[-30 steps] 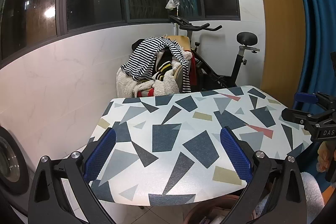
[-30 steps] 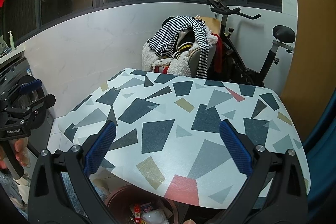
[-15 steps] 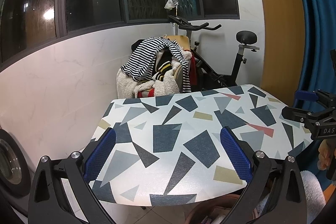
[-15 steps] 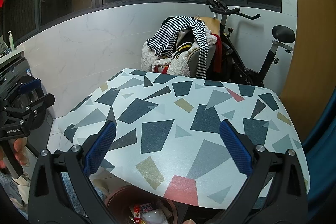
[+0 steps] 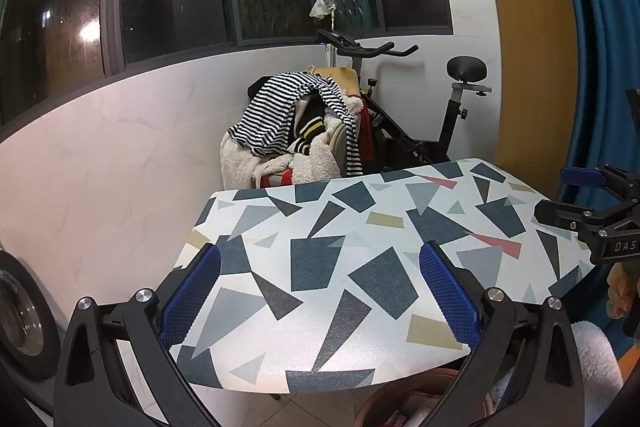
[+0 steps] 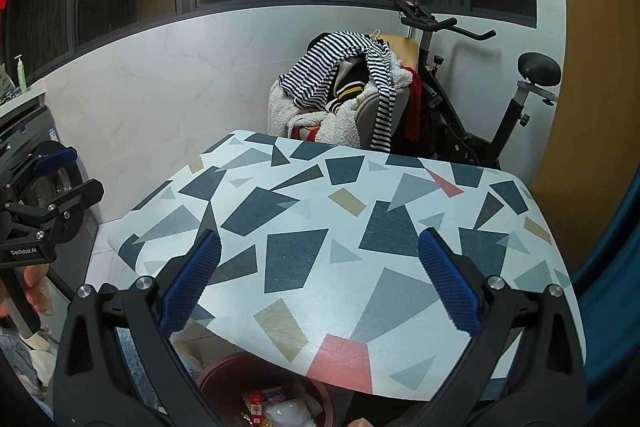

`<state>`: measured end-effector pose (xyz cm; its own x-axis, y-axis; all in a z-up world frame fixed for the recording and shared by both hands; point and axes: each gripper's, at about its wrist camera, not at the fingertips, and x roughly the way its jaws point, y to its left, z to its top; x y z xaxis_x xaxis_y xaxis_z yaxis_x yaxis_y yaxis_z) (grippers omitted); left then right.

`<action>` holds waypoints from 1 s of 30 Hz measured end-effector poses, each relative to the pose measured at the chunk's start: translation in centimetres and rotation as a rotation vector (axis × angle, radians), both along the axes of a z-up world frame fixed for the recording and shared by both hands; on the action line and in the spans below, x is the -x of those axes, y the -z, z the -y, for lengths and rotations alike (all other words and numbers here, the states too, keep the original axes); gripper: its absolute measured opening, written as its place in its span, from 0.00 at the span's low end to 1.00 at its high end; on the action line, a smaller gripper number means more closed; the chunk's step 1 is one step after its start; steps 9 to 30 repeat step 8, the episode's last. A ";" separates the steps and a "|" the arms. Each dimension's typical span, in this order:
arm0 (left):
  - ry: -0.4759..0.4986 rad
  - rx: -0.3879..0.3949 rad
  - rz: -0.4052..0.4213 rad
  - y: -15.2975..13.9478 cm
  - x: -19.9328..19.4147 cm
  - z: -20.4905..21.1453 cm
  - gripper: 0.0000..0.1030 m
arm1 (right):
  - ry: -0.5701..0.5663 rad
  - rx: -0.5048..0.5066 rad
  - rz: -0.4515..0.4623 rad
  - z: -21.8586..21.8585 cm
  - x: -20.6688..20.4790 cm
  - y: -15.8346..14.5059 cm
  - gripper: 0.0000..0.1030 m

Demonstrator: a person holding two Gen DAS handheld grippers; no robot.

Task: Collect trash

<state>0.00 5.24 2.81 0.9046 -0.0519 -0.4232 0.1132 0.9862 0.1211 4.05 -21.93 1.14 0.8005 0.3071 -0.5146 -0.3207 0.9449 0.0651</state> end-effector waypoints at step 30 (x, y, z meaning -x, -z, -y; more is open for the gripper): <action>0.001 -0.001 -0.001 0.0 0.0 0.0 0.94 | 0.002 0.000 -0.001 0.3 0.0 -0.1 0.94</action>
